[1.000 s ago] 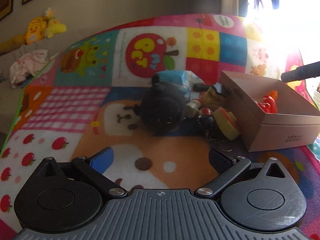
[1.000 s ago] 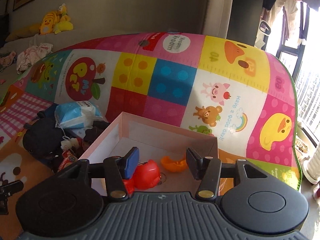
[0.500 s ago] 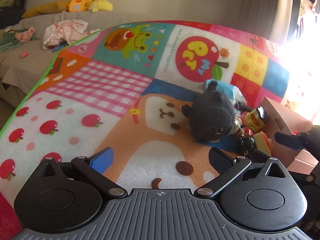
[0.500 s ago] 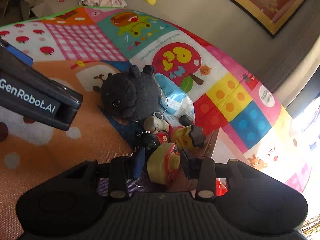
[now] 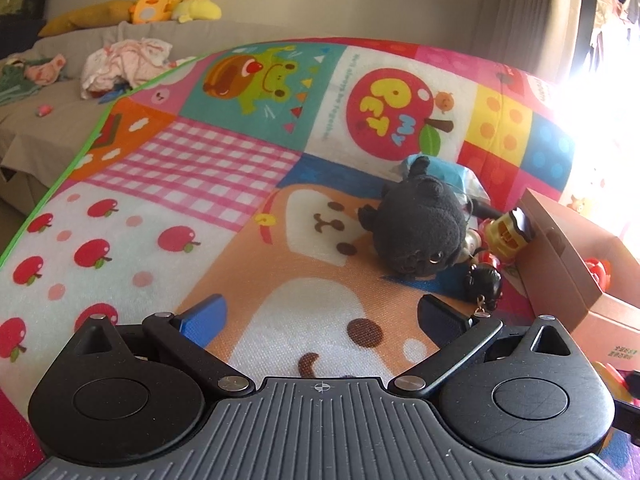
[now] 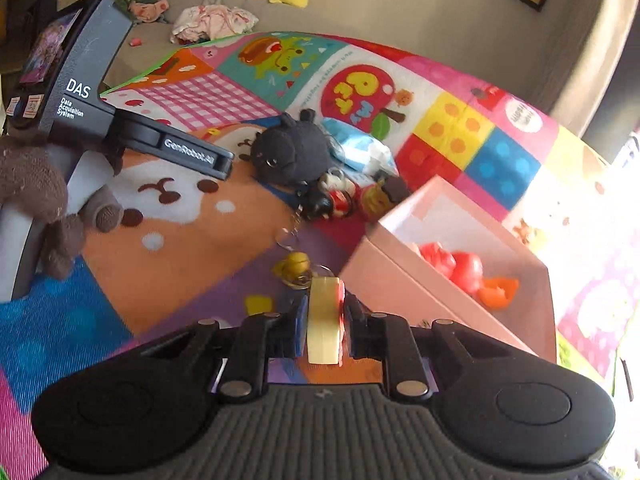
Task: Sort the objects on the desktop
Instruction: 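Grasp the pink-and-yellow kitty keychain with the right gripper and lift it, then move the left gripper to the black-haired doll keychain while the right holds the kitty keychain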
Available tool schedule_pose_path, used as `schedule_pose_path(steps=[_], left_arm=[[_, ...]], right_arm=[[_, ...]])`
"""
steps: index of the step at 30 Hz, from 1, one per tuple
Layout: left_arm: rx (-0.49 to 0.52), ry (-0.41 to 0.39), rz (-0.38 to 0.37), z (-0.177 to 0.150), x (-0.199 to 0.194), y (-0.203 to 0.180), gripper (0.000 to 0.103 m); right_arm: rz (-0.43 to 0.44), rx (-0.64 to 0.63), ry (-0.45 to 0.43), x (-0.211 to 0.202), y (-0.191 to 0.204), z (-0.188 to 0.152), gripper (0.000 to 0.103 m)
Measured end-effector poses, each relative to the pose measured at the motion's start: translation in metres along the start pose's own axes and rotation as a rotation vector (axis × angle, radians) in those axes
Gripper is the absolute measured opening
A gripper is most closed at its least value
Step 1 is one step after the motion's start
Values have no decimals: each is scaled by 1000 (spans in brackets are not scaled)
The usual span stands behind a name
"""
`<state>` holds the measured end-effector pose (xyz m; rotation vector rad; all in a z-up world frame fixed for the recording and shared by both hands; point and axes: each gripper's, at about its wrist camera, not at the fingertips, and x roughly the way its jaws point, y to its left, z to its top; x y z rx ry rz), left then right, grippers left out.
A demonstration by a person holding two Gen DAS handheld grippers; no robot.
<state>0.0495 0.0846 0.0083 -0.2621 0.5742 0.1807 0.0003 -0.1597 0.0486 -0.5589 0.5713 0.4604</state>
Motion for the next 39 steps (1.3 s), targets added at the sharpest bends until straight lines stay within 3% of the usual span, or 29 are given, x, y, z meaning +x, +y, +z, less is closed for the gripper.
schedule_pose_path(steps=[5, 7, 12, 17, 19, 21, 23, 28, 29, 32, 39], left_arm=[[72, -10, -7, -2, -2, -12, 103], [123, -14, -6, -3, -3, -20, 103], [213, -28, -53, -4, -9, -41, 103], [340, -43, -139, -5, -10, -72, 103], [385, -40, -154, -5, -4, -85, 98], [426, -25, -156, -3, 6, -98, 72], [448, -14, -159, -1, 18, -108, 72], [480, 18, -148, 4, 48, -127, 70], [480, 26, -147, 4, 52, -127, 67], [478, 42, -151, 1, 53, -126, 43], [466, 84, -226, -10, 19, -107, 43]], right_arm=[[-212, 38, 18, -20, -27, -39, 18], [-255, 65, 27, -19, -36, -49, 18], [-173, 192, -13, -23, -49, -59, 22], [-110, 333, -74, -30, -58, -65, 51], [-101, 364, -82, -32, -60, -71, 60], [-93, 382, -78, -31, -60, -78, 65], [-85, 400, -73, -30, -59, -85, 70], [-74, 457, -63, -24, -62, -96, 75], [-70, 466, -64, -24, -63, -97, 81], [-60, 473, -61, -22, -63, -98, 82], [-52, 497, -71, -23, -67, -98, 85]])
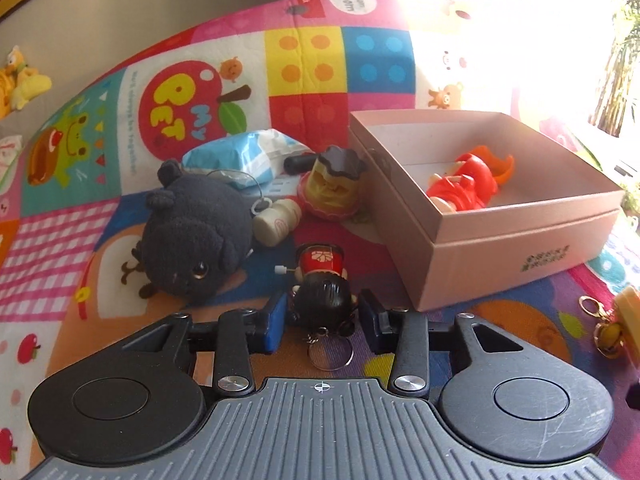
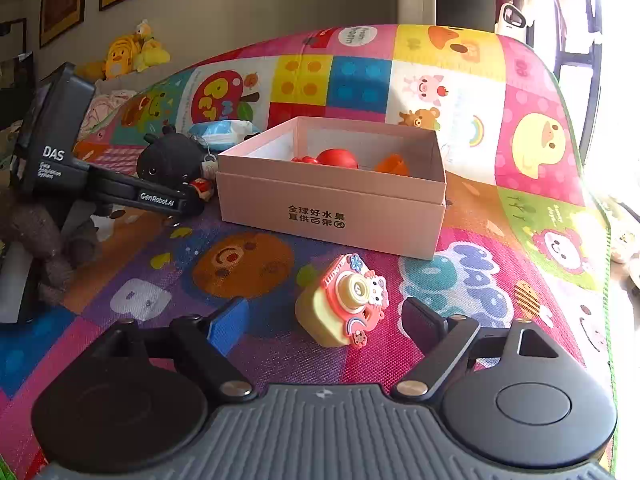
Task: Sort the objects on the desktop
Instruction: 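Move the left gripper to the black-haired doll keychain while the right holds the kitty keychain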
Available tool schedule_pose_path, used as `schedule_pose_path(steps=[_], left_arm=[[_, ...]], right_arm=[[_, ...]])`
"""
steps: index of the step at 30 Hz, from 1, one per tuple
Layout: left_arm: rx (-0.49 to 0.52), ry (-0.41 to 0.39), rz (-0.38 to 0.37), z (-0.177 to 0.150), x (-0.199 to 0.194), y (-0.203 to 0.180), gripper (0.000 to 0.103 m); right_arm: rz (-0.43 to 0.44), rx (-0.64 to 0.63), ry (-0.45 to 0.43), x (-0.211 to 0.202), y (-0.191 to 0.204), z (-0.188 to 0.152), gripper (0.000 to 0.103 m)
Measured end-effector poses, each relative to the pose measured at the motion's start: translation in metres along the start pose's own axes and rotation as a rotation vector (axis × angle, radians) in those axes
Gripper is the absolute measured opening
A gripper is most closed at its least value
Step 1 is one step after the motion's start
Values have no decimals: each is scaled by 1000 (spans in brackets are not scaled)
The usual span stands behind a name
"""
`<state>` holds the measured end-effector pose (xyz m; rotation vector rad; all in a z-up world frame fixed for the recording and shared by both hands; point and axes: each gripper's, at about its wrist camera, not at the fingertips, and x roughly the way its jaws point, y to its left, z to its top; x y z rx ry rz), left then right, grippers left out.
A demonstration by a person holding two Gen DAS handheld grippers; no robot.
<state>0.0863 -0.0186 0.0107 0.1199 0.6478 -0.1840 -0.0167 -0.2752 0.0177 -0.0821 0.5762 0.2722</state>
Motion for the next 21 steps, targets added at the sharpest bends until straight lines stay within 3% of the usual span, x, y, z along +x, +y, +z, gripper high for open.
schedule_pose_path(steps=[3, 7, 9, 11, 12, 14, 18, 21], left_arm=[[18, 17, -77, -15, -29, -2, 43], [24, 38, -185, -39, -62, -7, 45], [-3, 50, -204, -47, -68, -6, 64], [-44, 54, -206, -52, -68, -3, 76], [-66, 50, -201, -54, -69, 0, 77], [-86, 43, -198, -56, -70, 4, 79], [-130, 36, -200, -59, -71, 15, 91], [-145, 27, -212, -61, -72, 18, 96]], right_arm=[[10, 30, -20, -3, -10, 10, 85], [-22, 108, -55, 3, -37, 52, 83], [-94, 123, -62, 17, -47, 72, 69], [-171, 121, -15, 44, -55, 88, 54], [-177, 130, -9, 54, -58, 92, 52], [-195, 118, 46, 78, -60, 101, 37], [-253, 15, 43, 105, -41, 108, 37], [-210, -12, 34, 116, -31, 113, 37]])
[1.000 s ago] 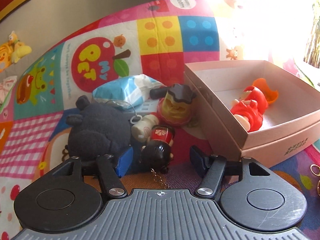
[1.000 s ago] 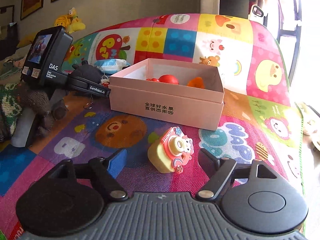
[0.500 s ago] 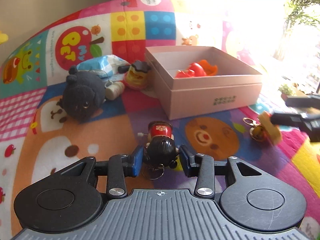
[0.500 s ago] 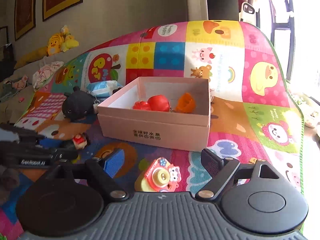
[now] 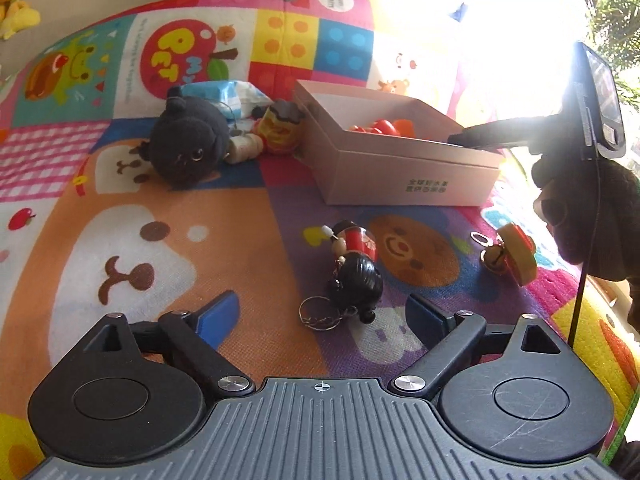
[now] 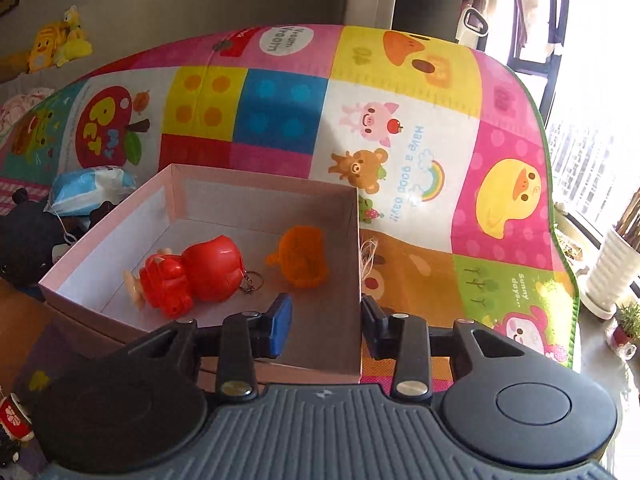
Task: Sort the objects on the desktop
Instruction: 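Move the left gripper to the black-haired doll keychain while the right holds the kitty keychain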
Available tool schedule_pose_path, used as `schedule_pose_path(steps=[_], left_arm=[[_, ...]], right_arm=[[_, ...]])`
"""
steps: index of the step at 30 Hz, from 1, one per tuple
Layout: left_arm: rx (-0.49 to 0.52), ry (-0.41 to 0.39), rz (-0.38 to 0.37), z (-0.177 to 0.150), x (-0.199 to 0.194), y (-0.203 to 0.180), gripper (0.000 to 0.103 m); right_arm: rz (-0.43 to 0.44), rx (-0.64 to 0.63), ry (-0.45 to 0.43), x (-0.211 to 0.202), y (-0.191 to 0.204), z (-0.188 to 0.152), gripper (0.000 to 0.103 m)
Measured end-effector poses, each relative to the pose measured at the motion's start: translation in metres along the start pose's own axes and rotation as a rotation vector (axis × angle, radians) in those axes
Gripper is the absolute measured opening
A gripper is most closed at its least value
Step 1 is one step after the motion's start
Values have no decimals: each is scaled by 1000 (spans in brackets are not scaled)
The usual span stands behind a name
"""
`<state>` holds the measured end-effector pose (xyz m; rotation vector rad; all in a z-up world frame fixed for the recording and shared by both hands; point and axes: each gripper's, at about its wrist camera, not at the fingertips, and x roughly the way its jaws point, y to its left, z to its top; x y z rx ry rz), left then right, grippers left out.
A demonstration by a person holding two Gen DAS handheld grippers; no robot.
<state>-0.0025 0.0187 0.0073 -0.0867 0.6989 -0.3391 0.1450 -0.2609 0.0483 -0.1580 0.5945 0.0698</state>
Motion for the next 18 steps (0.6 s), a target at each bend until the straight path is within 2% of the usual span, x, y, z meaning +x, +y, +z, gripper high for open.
schedule_pose_path(steps=[4, 6, 10, 14, 18], left_arm=[[-1, -6, -12, -1, 2, -1, 100], [-6, -4, -20, -1, 2, -1, 102], [-3, 2, -21, -1, 4, -4, 103], [-19, -2, -12, -2, 4, -7, 103], [-38, 3, -2, -1, 4, -9, 103]], right_arm=[[50, -39, -17, 3, 12, 5, 37], [69, -46, -41, -9, 13, 6, 37], [120, -24, -98, -55, -2, -1, 55], [196, 11, -54, -91, -19, -28, 57], [188, 37, 1, -107, -24, -63, 57]])
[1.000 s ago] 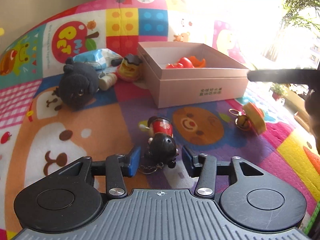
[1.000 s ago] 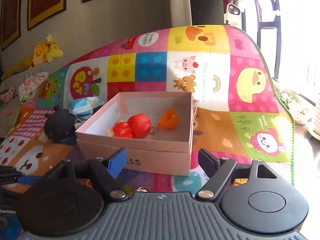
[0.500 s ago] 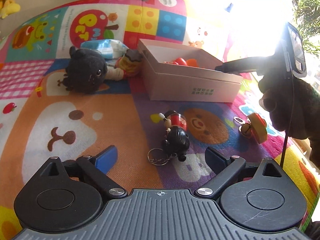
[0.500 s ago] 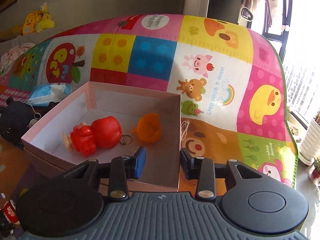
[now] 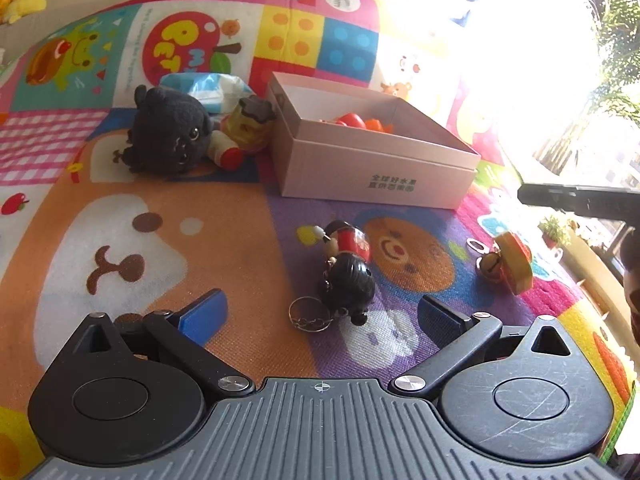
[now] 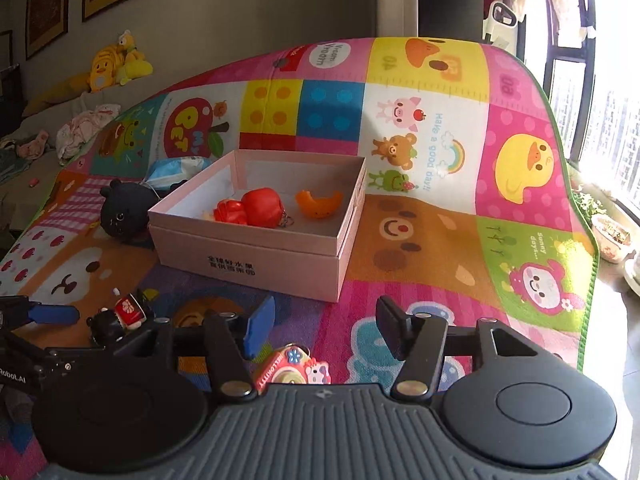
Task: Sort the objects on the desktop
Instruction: 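Move the left gripper to the black-haired doll keychain while the right holds the kitty keychain, then grasp the black-haired doll keychain with the left gripper while the right holds the kitty keychain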
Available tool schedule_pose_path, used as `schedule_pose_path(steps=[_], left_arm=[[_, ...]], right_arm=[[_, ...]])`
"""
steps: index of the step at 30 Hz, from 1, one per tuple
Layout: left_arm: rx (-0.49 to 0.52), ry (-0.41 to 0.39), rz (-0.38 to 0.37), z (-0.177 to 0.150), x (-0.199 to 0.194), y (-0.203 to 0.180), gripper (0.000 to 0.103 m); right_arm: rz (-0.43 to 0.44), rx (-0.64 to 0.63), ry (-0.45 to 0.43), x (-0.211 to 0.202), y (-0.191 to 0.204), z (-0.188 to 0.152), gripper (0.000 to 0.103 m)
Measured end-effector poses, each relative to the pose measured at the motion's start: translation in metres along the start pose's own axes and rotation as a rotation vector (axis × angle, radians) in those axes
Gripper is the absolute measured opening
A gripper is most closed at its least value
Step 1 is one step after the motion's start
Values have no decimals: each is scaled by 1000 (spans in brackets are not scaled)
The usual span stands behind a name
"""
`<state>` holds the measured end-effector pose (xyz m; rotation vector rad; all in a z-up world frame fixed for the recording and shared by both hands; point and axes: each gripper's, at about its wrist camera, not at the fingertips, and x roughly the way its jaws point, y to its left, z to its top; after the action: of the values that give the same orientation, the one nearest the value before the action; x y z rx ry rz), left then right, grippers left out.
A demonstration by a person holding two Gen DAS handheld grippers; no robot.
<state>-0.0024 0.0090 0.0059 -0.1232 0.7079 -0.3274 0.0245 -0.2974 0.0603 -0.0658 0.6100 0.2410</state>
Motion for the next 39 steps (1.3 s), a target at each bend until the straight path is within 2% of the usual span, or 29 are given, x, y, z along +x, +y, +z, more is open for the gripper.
schedule_pose_path(steps=[3, 5, 7, 11, 14, 17, 21, 27, 31, 33, 36, 39], left_arm=[[54, 27, 30, 1, 3, -9, 103], [113, 50, 56, 1, 6, -17, 103], [129, 55, 72, 1, 7, -20, 103], [60, 59, 44, 6, 4, -15, 103], [0, 59, 0, 12, 4, -11, 103], [-7, 54, -24, 16, 6, -14, 103], [13, 43, -85, 24, 13, -27, 103], [-16, 85, -208, 35, 30, -41, 103], [66, 70, -342, 35, 16, -60, 103], [106, 71, -385, 31, 10, -66, 103], [128, 70, -360, 26, 6, -67, 103], [98, 78, -259, 23, 10, -57, 103]], right_arm=[[-1, 36, 32, 0, 0, -18, 57], [38, 88, 44, 2, 0, -25, 58], [62, 86, 46, 4, 7, -27, 58], [135, 17, 86, 13, 28, -33, 58], [127, -53, 81, 12, 42, -43, 63], [99, -59, 69, 8, 41, -52, 72], [76, -9, 58, 3, 29, -55, 79], [74, -13, 52, 2, 29, -57, 90], [80, -43, 44, 1, 34, -57, 98], [81, -59, 38, -1, 37, -58, 99], [77, -70, 37, -1, 39, -58, 101], [74, -71, 40, 0, 39, -57, 102]])
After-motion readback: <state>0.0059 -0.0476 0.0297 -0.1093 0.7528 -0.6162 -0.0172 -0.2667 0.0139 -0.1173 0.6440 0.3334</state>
